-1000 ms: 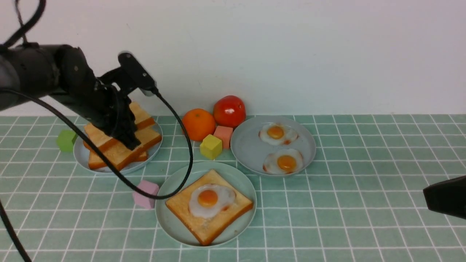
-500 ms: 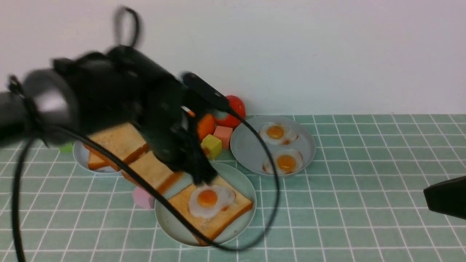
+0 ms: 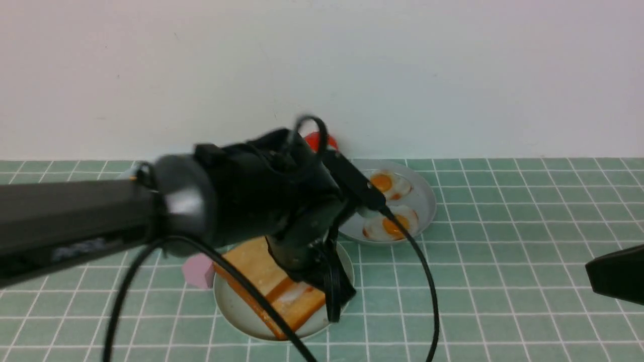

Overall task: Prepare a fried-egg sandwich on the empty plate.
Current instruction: Use the left arm to place a slice of bread on the fried egg in the middle

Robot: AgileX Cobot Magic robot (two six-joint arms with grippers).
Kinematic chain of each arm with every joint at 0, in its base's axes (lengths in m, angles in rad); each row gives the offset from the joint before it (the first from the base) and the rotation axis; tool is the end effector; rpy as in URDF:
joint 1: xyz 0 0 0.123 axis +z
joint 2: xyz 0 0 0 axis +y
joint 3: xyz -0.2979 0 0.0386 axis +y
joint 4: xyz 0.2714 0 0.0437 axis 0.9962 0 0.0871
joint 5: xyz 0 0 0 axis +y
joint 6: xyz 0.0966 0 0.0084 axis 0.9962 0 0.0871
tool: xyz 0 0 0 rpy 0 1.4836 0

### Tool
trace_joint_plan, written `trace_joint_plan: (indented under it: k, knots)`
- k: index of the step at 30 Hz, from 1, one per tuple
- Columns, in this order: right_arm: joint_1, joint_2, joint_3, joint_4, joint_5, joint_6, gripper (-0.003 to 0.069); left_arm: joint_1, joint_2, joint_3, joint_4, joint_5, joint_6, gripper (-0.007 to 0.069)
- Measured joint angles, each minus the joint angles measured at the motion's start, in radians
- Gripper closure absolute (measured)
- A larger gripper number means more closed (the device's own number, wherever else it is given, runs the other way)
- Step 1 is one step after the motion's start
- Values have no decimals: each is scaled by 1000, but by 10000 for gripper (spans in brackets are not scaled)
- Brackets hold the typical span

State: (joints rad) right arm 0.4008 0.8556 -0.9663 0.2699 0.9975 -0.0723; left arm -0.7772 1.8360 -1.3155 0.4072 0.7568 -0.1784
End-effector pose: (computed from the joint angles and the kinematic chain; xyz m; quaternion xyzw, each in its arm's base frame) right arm 0.1441 0.0846 0.3800 -0.1908 0.8985 0.1913 0.3461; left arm 0.3113 -0.2693 0.2182 0.3965 0.8840 0.0606 0.2400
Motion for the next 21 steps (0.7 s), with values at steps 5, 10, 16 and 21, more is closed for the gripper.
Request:
trace_joint_plan:
  k: [5,10,16,21]
  knots:
    - [0,0,0,1,0,0,599,0,41,0,-10,-23,-4,631]
    - [0,0,0,1,0,-1,598,0,50,0,-48,-42,-3,624]
    - [0,0,0,1,0,-2,596,0,50,0,-65,-56,-3,515]
    - [0,0,0,1,0,-3,595,0,50,0,-68,-69,-3,317]
